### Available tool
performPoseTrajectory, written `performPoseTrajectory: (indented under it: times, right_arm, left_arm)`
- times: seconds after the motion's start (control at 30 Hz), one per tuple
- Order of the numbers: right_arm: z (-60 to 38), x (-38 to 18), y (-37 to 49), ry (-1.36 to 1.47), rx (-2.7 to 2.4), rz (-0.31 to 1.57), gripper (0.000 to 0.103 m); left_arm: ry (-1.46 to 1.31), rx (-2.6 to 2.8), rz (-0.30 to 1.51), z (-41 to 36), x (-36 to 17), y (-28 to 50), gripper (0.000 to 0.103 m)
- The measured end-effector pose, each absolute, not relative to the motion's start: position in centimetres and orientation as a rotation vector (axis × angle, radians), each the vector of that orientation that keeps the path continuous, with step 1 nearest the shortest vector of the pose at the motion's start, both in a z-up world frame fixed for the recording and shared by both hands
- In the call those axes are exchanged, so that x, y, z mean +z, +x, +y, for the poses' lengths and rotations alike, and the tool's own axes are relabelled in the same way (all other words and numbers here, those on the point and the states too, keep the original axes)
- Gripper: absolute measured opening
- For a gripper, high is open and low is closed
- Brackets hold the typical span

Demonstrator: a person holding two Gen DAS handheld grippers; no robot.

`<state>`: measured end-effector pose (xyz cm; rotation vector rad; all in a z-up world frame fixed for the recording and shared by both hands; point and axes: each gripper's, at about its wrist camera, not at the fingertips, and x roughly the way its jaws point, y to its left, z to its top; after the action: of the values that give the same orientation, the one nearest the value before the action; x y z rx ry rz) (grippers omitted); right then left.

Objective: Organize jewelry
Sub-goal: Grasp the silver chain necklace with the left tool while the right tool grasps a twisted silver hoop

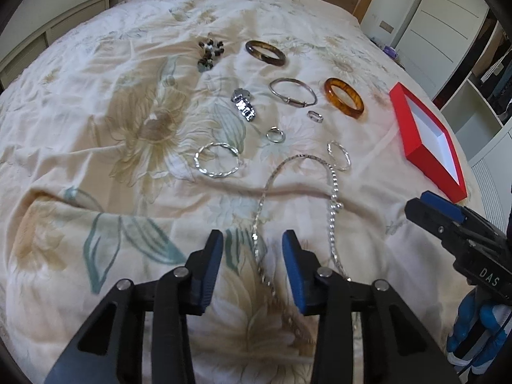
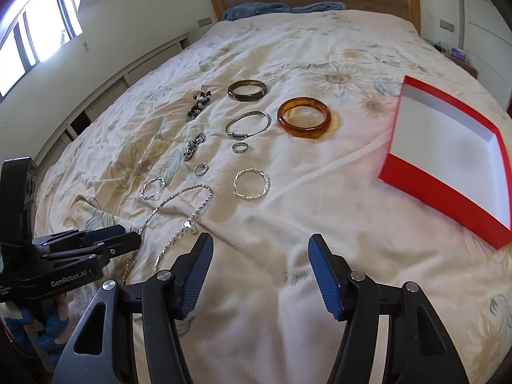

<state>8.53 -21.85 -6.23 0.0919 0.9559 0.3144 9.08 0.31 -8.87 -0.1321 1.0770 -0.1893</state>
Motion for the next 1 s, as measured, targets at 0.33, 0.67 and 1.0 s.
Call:
performPoseTrajectory:
  times: [0.33,0.67,1.0]
  right_arm:
    - [-20.8,-8.8,13.5,0.109,0.374,1.021,0.043]
    - [-19.3,-11.3,18.6,0.086,0.369,1.062,0.029]
    - [-17.5,-12.4,19.6,-0.019,0.352,1.066,0.004]
  left_arm:
    - [-0.131,-0.198,1.144,-0.2,-11.8,11.4,0.002]
    - [-0.175,-0.224,1.106,0.6,-11.4,11.6,0.002]
    - [-0.213,-0.231,1.077,0.9,-10.1,11.4,0.002]
